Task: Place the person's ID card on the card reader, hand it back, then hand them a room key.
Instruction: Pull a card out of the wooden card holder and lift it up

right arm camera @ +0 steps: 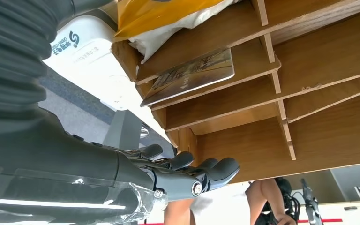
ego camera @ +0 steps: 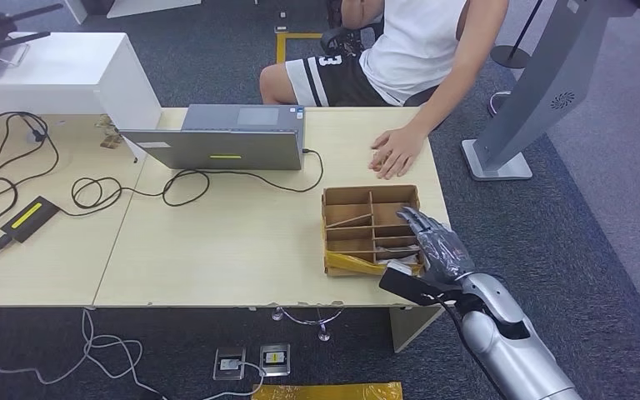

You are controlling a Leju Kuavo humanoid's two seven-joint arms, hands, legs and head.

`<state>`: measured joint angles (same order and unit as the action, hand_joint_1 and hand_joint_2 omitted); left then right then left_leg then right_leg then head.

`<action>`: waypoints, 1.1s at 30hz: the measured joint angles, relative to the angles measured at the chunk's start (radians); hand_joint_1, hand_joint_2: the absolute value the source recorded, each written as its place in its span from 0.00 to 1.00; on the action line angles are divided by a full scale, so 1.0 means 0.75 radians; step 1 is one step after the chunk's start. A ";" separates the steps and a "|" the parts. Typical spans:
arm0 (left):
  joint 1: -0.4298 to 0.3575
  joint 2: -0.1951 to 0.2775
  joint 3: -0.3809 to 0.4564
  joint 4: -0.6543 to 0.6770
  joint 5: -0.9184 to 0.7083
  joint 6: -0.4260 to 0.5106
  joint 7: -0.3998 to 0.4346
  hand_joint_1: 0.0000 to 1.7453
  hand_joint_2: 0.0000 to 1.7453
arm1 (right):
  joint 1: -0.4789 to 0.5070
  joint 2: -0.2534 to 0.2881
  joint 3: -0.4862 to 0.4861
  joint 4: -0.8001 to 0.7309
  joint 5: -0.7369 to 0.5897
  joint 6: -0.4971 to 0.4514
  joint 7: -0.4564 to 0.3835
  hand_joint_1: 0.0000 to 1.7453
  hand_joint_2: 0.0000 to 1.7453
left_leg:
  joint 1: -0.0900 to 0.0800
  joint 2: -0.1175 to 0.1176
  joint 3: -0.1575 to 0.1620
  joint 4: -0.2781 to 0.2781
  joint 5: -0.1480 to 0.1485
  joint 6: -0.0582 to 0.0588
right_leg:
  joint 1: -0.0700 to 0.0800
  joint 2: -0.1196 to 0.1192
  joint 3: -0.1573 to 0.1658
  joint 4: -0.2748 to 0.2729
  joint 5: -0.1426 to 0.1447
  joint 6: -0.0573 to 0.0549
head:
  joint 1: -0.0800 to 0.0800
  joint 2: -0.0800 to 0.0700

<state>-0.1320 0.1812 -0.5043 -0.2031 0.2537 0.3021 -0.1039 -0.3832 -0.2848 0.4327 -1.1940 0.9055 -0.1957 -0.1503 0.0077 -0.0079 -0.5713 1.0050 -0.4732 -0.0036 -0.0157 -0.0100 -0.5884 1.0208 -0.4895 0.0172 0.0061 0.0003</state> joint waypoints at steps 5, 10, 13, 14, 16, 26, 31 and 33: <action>0.000 0.000 0.000 0.000 0.000 -0.001 -0.001 0.00 0.00 | 0.000 0.003 0.005 0.000 -0.004 -0.003 0.014 0.79 1.00 | 0.000 0.000 0.000 0.000 0.000 0.000 | 0.000 0.000 0.000 0.000 0.000 0.000 | 0.000 0.000; 0.000 0.000 -0.004 0.000 0.000 -0.002 -0.001 0.00 0.00 | 0.000 0.004 0.005 0.003 -0.004 -0.012 0.029 0.99 1.00 | 0.000 0.000 0.000 0.000 0.000 0.000 | 0.000 0.000 0.000 0.000 0.000 0.000 | 0.000 0.000; 0.000 0.001 -0.007 0.000 0.000 -0.002 -0.001 0.00 0.00 | 0.000 0.004 0.004 0.007 -0.004 -0.014 0.031 1.00 1.00 | 0.000 0.000 0.000 0.000 0.000 0.000 | 0.000 0.000 0.000 0.000 0.000 0.000 | 0.000 0.000; 0.000 0.001 -0.008 0.000 0.000 -0.002 -0.001 0.00 0.00 | 0.000 0.004 0.004 0.008 -0.004 -0.014 0.032 1.00 1.00 | 0.000 0.000 0.000 0.000 0.000 0.000 | 0.000 0.000 0.000 0.000 0.000 0.000 | 0.000 0.000; 0.000 0.003 -0.009 0.000 -0.001 -0.002 -0.001 0.00 0.00 | 0.000 0.004 0.004 0.009 -0.003 -0.015 0.033 1.00 1.00 | 0.000 0.000 0.000 0.000 0.000 0.000 | 0.000 0.000 0.000 0.000 0.000 0.000 | 0.000 0.000; 0.000 0.007 -0.010 0.000 -0.003 -0.004 -0.007 0.00 0.00 | 0.000 0.004 0.003 0.010 -0.002 -0.024 0.037 1.00 1.00 | 0.000 0.000 0.000 0.000 0.000 0.000 | 0.000 0.000 0.000 0.000 0.000 0.000 | 0.000 0.000; 0.000 0.008 -0.011 0.000 -0.005 -0.007 -0.012 0.00 0.00 | 0.000 0.004 0.002 0.010 -0.002 -0.024 0.037 1.00 1.00 | 0.000 0.000 0.000 0.000 0.000 0.000 | 0.000 0.000 0.000 0.000 0.000 0.000 | 0.000 0.000; 0.000 0.008 -0.012 0.000 -0.005 -0.009 -0.012 0.00 0.00 | 0.000 0.004 0.002 0.010 -0.002 -0.024 0.037 1.00 1.00 | 0.000 0.000 0.000 0.000 0.000 0.000 | 0.000 0.000 0.000 0.000 0.000 0.000 | 0.000 0.000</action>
<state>-0.1320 0.1869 -0.5131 -0.2030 0.2499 0.2954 -0.1129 -0.3829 -0.2815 0.4345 -1.1864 0.9039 -0.2136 -0.1223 0.0077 -0.0078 -0.5712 1.0050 -0.4732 -0.0036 -0.0157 -0.0100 -0.5884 1.0208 -0.4895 0.0172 0.0061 0.0003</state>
